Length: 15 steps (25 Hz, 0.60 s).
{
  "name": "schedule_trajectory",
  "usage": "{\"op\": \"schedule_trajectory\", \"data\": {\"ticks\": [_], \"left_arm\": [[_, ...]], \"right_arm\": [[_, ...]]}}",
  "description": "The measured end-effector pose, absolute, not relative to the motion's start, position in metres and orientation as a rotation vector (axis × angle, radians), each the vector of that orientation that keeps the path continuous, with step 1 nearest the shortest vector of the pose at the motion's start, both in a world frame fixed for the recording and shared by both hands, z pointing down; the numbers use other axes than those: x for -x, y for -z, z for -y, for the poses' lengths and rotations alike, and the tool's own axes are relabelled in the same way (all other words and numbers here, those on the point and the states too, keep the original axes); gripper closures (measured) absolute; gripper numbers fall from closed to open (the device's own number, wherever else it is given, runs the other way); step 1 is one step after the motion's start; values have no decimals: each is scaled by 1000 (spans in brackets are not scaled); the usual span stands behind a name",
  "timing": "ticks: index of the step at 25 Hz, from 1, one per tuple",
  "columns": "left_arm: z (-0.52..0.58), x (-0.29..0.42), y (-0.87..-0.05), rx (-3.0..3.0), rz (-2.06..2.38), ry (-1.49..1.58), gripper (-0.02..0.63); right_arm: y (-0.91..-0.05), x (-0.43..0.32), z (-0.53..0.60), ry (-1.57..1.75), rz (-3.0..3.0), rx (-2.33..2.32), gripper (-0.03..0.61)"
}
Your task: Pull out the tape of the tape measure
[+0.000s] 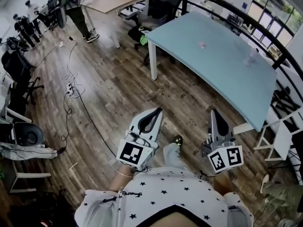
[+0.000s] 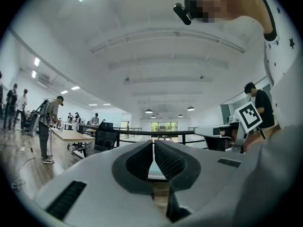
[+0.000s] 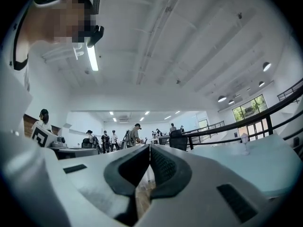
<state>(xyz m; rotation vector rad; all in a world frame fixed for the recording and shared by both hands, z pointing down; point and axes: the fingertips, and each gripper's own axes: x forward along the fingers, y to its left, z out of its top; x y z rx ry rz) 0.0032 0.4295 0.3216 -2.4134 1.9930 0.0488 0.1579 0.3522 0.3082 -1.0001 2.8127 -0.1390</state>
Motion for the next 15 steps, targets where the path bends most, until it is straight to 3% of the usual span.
{"op": "schedule_trajectory", "data": {"ticks": [15], "left_arm": [[-280, 29, -350, 2469, -2035, -38, 580]], "right_arm": [[-340, -127, -205, 249, -2864, 1011, 577]]}}
